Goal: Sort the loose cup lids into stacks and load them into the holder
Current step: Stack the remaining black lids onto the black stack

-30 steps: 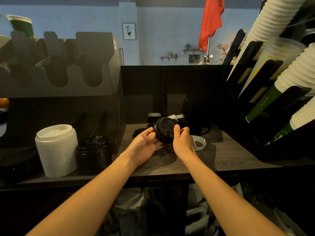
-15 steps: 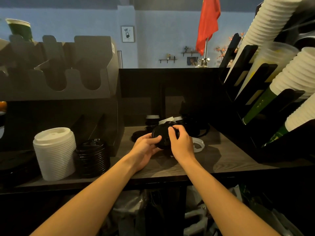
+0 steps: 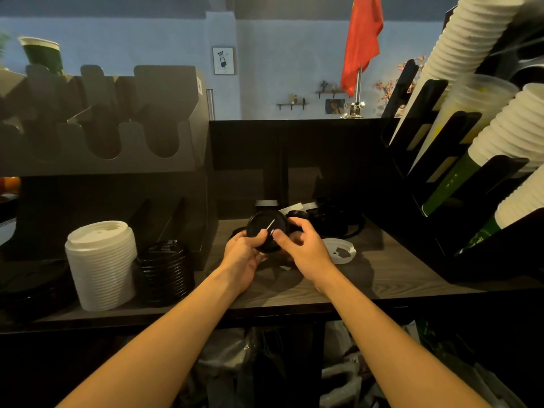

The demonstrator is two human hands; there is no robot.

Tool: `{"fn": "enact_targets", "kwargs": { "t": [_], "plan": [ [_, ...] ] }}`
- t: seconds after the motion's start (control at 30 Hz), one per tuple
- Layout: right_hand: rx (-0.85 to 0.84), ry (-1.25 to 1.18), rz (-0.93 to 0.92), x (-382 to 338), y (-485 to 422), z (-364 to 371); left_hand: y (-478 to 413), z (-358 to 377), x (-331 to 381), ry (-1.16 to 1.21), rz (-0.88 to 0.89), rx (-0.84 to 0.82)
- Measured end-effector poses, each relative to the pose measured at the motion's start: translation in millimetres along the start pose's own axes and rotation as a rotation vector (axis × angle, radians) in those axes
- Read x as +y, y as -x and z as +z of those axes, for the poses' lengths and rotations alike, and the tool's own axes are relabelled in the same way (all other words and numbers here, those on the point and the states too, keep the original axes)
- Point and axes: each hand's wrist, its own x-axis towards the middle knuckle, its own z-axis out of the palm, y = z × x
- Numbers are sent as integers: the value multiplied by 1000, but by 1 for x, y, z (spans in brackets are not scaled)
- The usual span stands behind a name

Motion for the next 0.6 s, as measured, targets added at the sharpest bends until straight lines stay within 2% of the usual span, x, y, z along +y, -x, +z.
{"fn": "enact_targets", "kwargs": {
  "t": [0.27, 0.4, 0.47, 0.53, 0.6],
  "plan": [
    [2, 80, -48, -3, 0, -2, 0, 1, -2, -46, 30, 31],
    [32, 40, -10, -1, -2, -1, -5, -3, 1, 48, 36, 75],
    [0, 110, -13, 1, -3, 1, -6, -7, 2, 65, 26, 65],
    [11, 150, -34, 0, -3, 1, -3, -4, 3, -25, 21, 29],
    [29, 186, -47, -1, -3, -1, -1, 1, -1, -230, 67, 18]
  ]
}}
